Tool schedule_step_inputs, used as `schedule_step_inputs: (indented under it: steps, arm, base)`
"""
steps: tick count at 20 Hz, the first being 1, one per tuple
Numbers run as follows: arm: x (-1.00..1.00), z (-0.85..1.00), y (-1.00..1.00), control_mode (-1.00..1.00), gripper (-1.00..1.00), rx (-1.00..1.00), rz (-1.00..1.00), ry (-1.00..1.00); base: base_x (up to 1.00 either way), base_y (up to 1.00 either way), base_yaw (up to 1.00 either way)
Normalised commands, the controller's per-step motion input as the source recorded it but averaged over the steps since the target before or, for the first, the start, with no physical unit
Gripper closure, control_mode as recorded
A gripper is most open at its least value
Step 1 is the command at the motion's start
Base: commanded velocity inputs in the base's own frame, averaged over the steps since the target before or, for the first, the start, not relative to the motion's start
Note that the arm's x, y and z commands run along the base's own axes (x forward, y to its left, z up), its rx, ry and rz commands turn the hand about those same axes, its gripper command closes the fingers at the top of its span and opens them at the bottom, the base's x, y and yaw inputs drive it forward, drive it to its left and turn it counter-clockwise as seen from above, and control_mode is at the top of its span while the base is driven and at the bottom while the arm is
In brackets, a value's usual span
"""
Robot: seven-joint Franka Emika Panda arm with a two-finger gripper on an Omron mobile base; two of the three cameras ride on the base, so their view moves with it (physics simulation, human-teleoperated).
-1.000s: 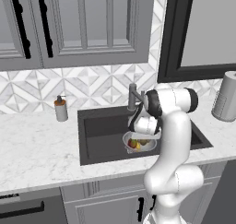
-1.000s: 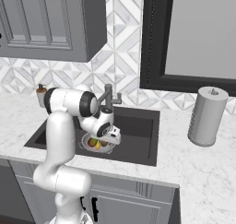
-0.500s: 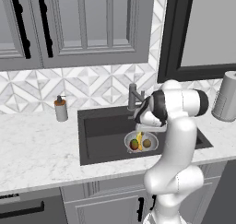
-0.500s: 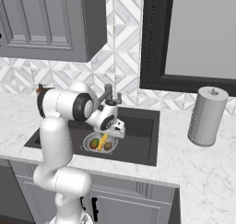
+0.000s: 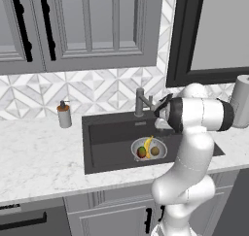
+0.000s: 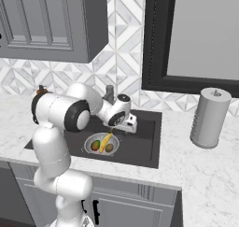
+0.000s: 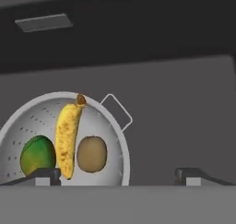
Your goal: Put the colander in the sink, put the kiwi, banana, mango in the colander, and turn on the sink faucet and pour water over the colander.
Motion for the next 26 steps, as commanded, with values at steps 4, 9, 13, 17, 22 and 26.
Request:
schedule_step_inputs:
  steps: [4,9,13,17,22,26]
  arm:
    - [0.0,0.27,-0.49,-1.0,-1.0,0.09,0.08,-0.3]
    - [0.03,0.21,-0.4,-1.0,-1.0,0.14,0.13,-0.39]
    - [0.02,0.04,-0.06,-1.0,-1.0,0.1,0.12,-0.5]
    - [0.11,0.1,-0.05,-1.0,-1.0,0.06,0.0,-0.56]
    - [0.42,0.12,-0.02,-1.0,-1.0,0.12,0.0,-0.31]
    - [0.47,0.13,0.0,-1.0,-1.0,0.08,-0.02,-0.09]
  base:
    - [0.0,0.0,0.0]
    - [0.0,0.0,0.0]
    - [0.0,0.0,0.0]
    - [0.0,0.0,0.0]
    - [0.0,0.0,0.0]
    - [0.0,0.0,0.0]
